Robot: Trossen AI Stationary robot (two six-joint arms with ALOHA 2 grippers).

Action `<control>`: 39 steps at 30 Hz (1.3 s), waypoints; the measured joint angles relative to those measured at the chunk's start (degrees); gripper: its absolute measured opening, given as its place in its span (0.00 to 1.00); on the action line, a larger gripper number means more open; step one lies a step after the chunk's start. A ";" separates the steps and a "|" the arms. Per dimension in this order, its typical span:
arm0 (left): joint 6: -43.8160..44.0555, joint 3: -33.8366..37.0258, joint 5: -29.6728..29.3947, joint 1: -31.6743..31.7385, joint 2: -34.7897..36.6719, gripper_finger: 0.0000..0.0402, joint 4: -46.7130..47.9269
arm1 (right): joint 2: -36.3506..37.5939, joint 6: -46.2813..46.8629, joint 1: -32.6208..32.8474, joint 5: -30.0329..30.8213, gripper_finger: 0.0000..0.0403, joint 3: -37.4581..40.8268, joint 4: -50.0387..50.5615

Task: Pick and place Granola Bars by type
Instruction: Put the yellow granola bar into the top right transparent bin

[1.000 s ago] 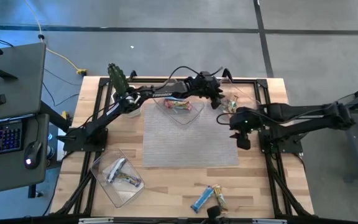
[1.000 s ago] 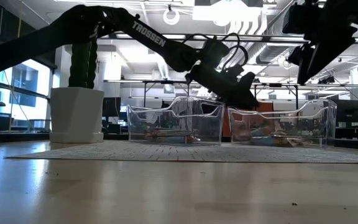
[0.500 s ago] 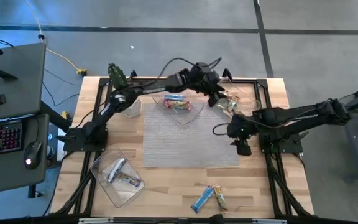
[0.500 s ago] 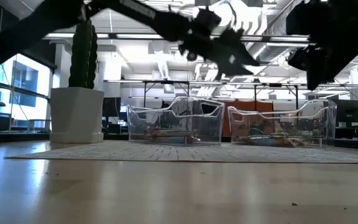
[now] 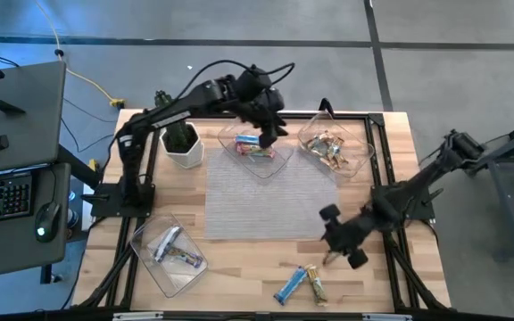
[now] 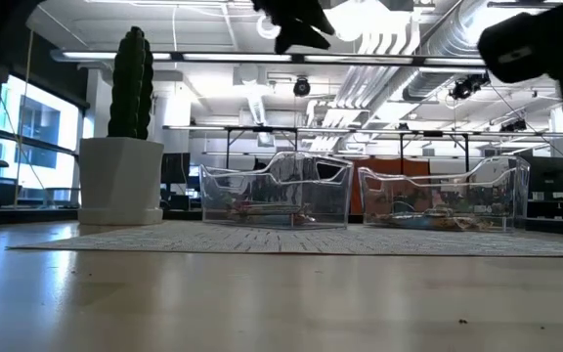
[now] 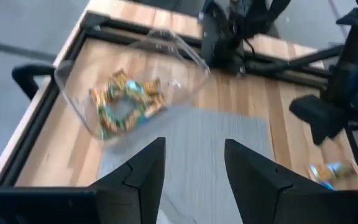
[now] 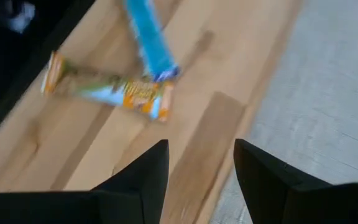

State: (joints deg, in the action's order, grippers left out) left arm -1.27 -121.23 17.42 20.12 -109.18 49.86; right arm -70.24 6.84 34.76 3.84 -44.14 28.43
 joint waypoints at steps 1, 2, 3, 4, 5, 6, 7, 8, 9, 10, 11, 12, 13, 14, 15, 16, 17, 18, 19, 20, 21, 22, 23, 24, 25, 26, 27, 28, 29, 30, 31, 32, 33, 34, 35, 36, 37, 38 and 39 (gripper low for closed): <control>-0.01 0.00 -0.32 -0.36 0.57 0.39 1.51 | -1.12 -0.67 1.38 0.59 0.41 0.00 -0.08; -0.01 0.00 -0.46 -0.44 0.96 0.39 3.02 | -2.22 -0.90 2.70 0.75 0.41 0.00 -0.47; 0.00 0.00 -0.43 -0.58 1.17 0.39 4.83 | -3.47 -1.19 4.03 0.37 0.41 0.01 -1.15; 0.07 0.00 -0.47 -0.73 1.20 0.39 6.55 | -4.77 -1.41 5.18 -0.51 0.41 0.03 -2.40; 0.23 0.00 -0.45 -0.84 1.20 0.39 7.94 | -6.35 -2.27 6.48 -1.90 0.41 0.04 -4.84; 0.30 0.02 -0.47 -1.13 1.15 0.39 9.59 | -7.97 -3.88 7.79 -3.14 0.41 0.04 -8.05; 0.50 0.04 -0.49 -1.17 1.14 0.39 10.93 | -9.66 -5.94 9.02 -4.21 0.41 0.04 -11.41; 1.12 0.04 -0.54 -1.43 1.15 0.39 11.94 | -11.45 -8.58 10.32 -4.51 0.41 0.04 -14.80; 1.56 0.04 -0.64 -1.70 1.04 0.39 12.46 | -13.26 -11.63 11.49 -4.66 0.41 0.04 -18.20; 1.68 0.07 -0.69 -2.05 0.83 0.39 12.53 | -15.08 -15.03 12.45 -4.62 0.41 0.04 -21.44; 1.74 0.18 -0.68 -2.51 0.67 0.39 12.54 | -16.71 -18.55 13.19 -4.22 0.41 0.04 -24.12; 1.72 0.30 -0.69 -2.95 0.56 0.39 12.67 | -18.30 -21.74 13.75 -3.70 0.41 0.04 -25.96; 1.74 0.35 -0.69 -3.47 0.50 0.39 12.64 | -19.67 -24.46 14.06 -3.31 0.41 0.04 -27.22; 1.89 0.35 -0.66 -3.86 0.50 0.39 12.24 | -20.84 -26.41 14.11 -3.54 0.41 0.03 -27.54; 2.30 0.31 -0.63 -4.36 0.56 0.39 11.72 | -21.91 -27.34 13.90 -4.44 0.41 0.02 -27.01; 3.09 0.29 -0.62 -4.89 0.61 0.39 11.39 | -22.84 -27.74 13.52 -5.45 0.41 0.02 -26.26; 3.83 0.28 -0.62 -5.47 0.61 0.39 11.14 | -23.70 -27.95 13.15 -6.01 0.41 0.02 -25.65; 4.47 0.28 -0.59 -6.02 0.60 0.39 10.98 | -24.45 -28.55 12.82 -6.22 0.41 0.02 -25.15; 5.07 0.28 -0.60 -6.56 0.59 0.39 10.86 | -25.19 -29.60 12.48 -6.29 0.41 0.02 -25.08; 5.80 0.28 -0.62 -7.18 0.59 0.39 10.68 | -25.82 -30.91 12.07 -6.32 0.41 0.02 -25.81; 6.36 0.28 -0.60 -7.77 0.59 0.39 10.69 | -26.24 -32.16 11.68 -6.32 0.41 0.02 -26.68; 7.17 0.28 -0.36 -8.38 0.61 0.39 10.73 | -26.48 -32.96 11.26 -6.32 0.41 -0.02 -27.32; 7.66 0.28 -0.25 -8.98 0.59 0.39 10.75 | -26.59 -33.59 10.77 -6.34 0.41 -0.04 -27.69; 8.05 0.28 -0.25 -9.54 0.59 0.39 10.89 | -26.62 -34.02 10.30 -6.36 0.41 -0.04 -27.83; 8.28 0.28 -0.25 -10.17 0.59 0.39 11.05 | -26.64 -34.27 9.90 -6.36 0.41 -0.04 -27.84; 8.60 0.28 -0.24 -10.75 0.59 0.39 11.23 | -26.65 -34.43 9.57 -6.33 0.41 -0.16 -27.61; 8.65 0.27 -0.23 -11.27 0.61 0.39 11.50 | -26.65 -35.18 9.30 -6.21 0.41 -0.70 -26.78; 8.63 0.28 -0.20 -11.81 0.61 0.39 12.10 | -26.67 -36.40 9.07 -5.68 0.41 -1.60 -25.74; 8.63 0.28 -0.14 -12.32 0.61 0.39 12.69 | -26.69 -37.93 9.00 -4.84 0.41 -2.69 -24.53; 8.63 0.28 -0.16 -12.83 0.61 0.39 12.97 | -26.69 -39.35 8.97 -3.81 0.41 -3.84 -23.45; 8.63 0.28 -0.14 -13.25 0.61 0.39 13.41 | -26.69 -40.12 8.69 -3.05 0.41 -4.83 -22.95; 8.59 0.28 -0.11 -13.73 0.62 0.39 13.89 | -26.69 -40.33 8.31 -2.83 0.41 -5.48 -22.78; 8.52 0.28 -0.10 -14.15 0.63 0.39 13.93 | -26.67 -40.39 7.81 -2.81 0.41 -5.85 -22.78; 8.38 0.28 -0.09 -14.50 0.63 0.39 13.93 | -26.69 -40.48 7.13 -2.79 0.41 -6.04 -22.86; 8.16 0.28 -0.08 -14.89 0.63 0.39 14.11 | -26.69 -40.91 6.46 -2.82 0.41 -6.10 -22.87; 7.95 0.28 -0.08 -15.24 0.63 0.39 14.28 | -26.73 -41.80 5.71 -3.13 0.41 -6.07 -22.89; 7.88 0.28 -0.08 -15.52 0.63 0.39 14.41 | -27.03 -42.56 4.98 -3.82 0.41 -6.05 -22.89; 7.76 0.28 -0.06 -15.88 0.63 0.39 14.80 | -27.44 -42.79 4.33 -4.85 0.41 -6.05 -22.92; 7.75 0.26 -0.08 -16.23 0.63 0.39 15.27 | -28.06 -42.89 3.78 -6.12 0.41 -6.05 -22.93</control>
State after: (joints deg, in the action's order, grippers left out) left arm 6.48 -120.97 17.34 3.89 -108.55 65.13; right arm -98.30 -36.05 38.55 -2.28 -50.19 5.50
